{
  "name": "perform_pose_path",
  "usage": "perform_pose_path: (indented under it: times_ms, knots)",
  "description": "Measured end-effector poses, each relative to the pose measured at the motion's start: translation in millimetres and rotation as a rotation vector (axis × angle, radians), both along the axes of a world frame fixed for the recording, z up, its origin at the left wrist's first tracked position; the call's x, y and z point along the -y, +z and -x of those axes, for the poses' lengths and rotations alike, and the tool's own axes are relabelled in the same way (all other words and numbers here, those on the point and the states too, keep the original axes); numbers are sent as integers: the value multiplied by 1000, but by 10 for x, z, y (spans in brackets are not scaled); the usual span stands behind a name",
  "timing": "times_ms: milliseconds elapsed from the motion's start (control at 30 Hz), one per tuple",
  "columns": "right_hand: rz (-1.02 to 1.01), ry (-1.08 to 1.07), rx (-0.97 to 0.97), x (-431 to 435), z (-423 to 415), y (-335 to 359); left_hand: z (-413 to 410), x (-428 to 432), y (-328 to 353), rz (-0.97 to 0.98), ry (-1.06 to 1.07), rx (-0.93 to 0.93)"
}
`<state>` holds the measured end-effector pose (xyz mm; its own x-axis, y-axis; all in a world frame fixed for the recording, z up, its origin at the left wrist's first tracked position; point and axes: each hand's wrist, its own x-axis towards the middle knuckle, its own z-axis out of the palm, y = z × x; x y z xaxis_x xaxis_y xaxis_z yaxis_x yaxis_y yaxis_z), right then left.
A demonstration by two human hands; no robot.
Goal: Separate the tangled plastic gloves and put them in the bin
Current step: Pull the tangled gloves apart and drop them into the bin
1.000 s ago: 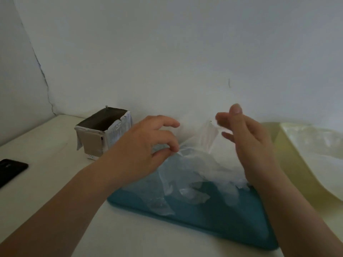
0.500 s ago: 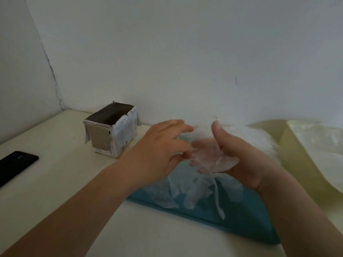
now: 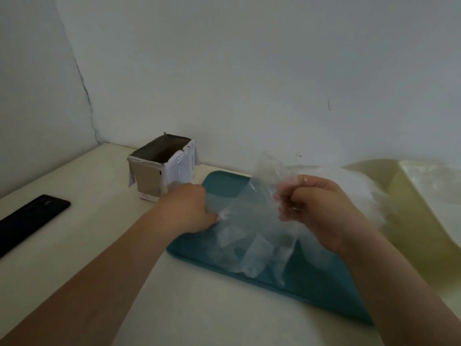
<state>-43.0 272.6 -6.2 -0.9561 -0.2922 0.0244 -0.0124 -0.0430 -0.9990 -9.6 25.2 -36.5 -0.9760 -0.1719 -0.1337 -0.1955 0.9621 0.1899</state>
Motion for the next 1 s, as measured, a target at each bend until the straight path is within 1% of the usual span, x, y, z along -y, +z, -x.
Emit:
perform_pose_path:
  times_ms: [33,100,167,233,300,367,467,500,567,633,700,733,800,900,933,1000]
  knots:
    - [-18,-9,-32,14,-9,-9,-8,-7,1,-12,-11,-7]
    - [-63,15,-66,26,-30,-5,6,9,-12,-101,-43,-8]
    - [-75,82,-47,8,-47,-1,-1,5,-20,-167,-71,-4]
    - [-128,167,-82,-15,-67,4,-7,4,10,-214,-95,-58]
    - [-255,215,-194,-23,-88,-2,-19,23,109,-281,-114,-163]
    - [-374,178,-332,-6,-107,5,-54,18,253,-365,-158,-282]
    - [-452,114,-492,28,-132,37,-175,-53,482,-545,-249,-439]
    - [-472,118,-542,26,-152,62,-229,-98,554,-601,-275,-466]
    - [-512,141,-656,7,-195,135,-340,-187,676,-713,-324,-457]
    - [-486,187,-728,-22,-244,226,-426,-260,776,-842,-372,-409]
    - [-389,239,-735,-53,-304,303,-481,-310,876,-937,-400,-388]
    - [-321,252,-716,-71,-320,324,-479,-317,914,-957,-405,-392]
    - [-179,205,-648,-120,-358,379,-491,-322,1007,-984,-397,-419]
    - [-37,120,-516,-204,-382,452,-470,-299,1073,-1103,-319,-481]
    - [-16,107,-477,-239,-394,480,-457,-305,1058,-1187,-274,-482]
    - [-9,62,-447,-335,-427,541,-425,-392,1000,-1475,-167,-409]
